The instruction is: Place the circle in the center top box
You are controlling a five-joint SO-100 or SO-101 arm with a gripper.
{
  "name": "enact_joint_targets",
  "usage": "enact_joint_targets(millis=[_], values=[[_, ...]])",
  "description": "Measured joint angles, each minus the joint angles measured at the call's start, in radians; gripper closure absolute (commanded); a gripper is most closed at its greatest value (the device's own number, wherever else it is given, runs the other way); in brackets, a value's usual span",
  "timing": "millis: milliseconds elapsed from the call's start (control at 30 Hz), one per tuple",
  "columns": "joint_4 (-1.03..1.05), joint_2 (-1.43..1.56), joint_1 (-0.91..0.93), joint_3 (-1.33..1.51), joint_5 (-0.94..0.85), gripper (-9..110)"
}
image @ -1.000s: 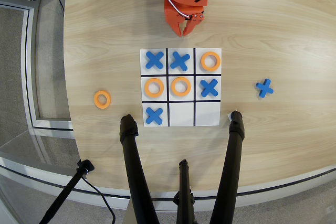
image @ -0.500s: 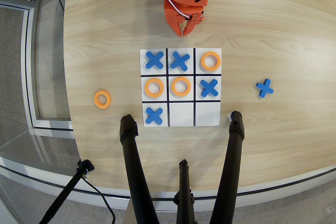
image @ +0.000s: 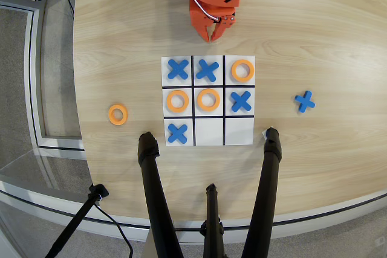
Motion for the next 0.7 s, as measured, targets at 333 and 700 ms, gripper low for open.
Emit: enact_joint_targets(millis=[333,700], values=[[0.0,-0.133,0.061,-0.158,0.0,88],[-0.055,-0.618,0.207,-0.663,0.005,79]])
